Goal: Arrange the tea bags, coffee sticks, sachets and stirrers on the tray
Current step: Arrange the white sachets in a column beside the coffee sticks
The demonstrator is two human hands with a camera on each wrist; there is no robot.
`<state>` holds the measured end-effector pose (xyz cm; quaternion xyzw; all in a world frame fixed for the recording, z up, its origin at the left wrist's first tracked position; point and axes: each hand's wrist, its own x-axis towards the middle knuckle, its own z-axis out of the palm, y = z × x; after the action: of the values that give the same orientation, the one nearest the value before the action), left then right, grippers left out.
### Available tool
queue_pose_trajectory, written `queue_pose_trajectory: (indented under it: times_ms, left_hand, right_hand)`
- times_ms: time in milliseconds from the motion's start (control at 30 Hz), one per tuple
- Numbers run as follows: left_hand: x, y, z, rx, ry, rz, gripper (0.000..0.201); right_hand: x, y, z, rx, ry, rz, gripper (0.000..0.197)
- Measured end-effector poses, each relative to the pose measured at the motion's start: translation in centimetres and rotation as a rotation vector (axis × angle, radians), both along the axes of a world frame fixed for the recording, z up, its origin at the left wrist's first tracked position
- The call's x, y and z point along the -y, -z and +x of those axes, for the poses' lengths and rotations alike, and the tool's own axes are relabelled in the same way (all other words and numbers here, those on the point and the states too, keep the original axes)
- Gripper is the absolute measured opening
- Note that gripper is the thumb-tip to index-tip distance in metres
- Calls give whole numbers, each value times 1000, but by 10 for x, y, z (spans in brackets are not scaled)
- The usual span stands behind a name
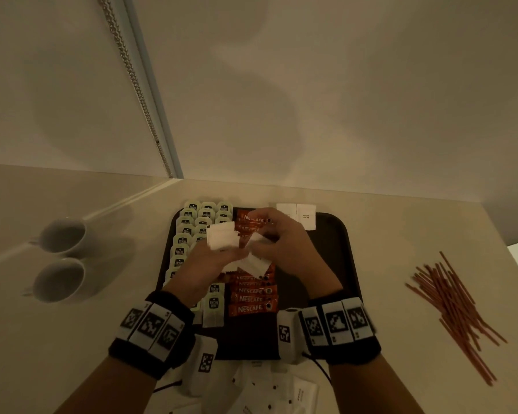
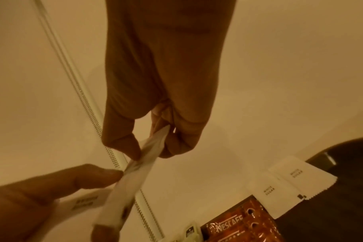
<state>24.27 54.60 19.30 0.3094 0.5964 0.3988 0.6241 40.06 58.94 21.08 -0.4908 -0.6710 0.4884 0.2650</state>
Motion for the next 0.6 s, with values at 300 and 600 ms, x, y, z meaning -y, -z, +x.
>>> queue_pose_trajectory:
  times_ms: [300,600]
  left_hand:
    - [-3,9,3,78,-211,34,26]
    - [1,12,-8,114,-260,-29,8]
  right_hand:
    - [10,22,2,-226,193,-273,29]
    - [-32,65,48,-197,502,-363,35]
